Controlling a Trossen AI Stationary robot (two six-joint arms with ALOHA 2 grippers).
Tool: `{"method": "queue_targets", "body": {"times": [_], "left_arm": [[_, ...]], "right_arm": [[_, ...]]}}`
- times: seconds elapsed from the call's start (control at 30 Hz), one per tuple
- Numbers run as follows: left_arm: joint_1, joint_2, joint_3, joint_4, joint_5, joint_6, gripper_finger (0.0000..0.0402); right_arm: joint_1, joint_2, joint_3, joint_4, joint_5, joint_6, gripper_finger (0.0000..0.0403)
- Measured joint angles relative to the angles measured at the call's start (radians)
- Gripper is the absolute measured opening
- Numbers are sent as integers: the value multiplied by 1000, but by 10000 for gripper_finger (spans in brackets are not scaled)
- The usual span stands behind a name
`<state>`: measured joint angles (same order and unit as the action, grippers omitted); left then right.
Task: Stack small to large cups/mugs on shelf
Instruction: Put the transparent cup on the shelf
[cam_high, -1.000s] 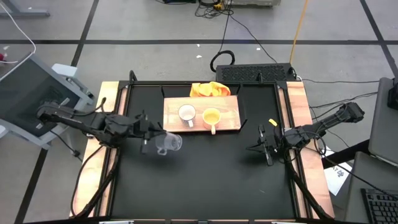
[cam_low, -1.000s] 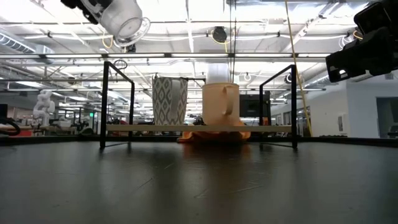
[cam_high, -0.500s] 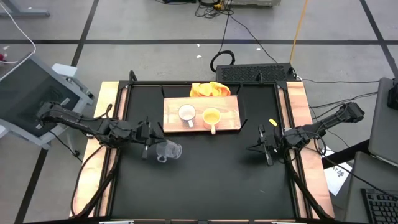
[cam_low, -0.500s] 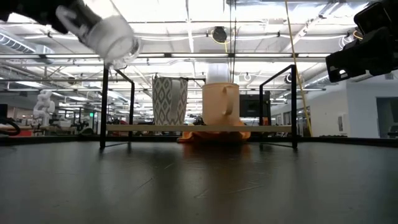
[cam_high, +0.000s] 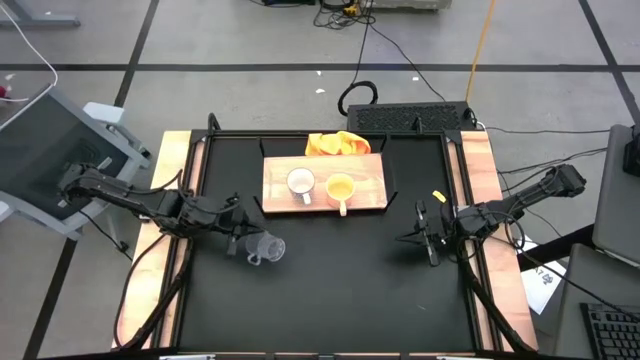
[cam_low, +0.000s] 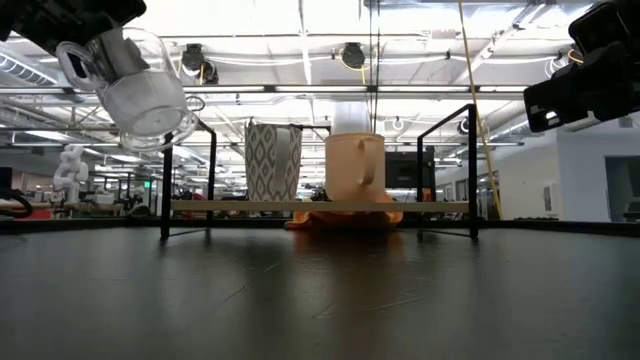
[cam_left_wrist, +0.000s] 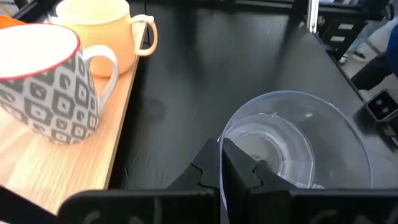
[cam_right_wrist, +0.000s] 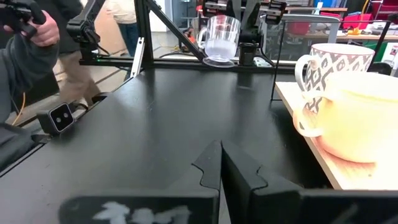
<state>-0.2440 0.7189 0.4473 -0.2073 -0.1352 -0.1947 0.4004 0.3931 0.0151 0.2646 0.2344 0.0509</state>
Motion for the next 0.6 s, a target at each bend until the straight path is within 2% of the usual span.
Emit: {"method": "queue_targets", "body": {"times": [0.27, 0.6], "left_arm": [[0, 0, 2, -36, 4, -6, 0], [0, 21, 118, -331, -23, -146, 0]], "right_arm": [[0, 0, 0, 8, 0, 5, 0], [0, 0, 0, 13, 2, 16, 0]]}}
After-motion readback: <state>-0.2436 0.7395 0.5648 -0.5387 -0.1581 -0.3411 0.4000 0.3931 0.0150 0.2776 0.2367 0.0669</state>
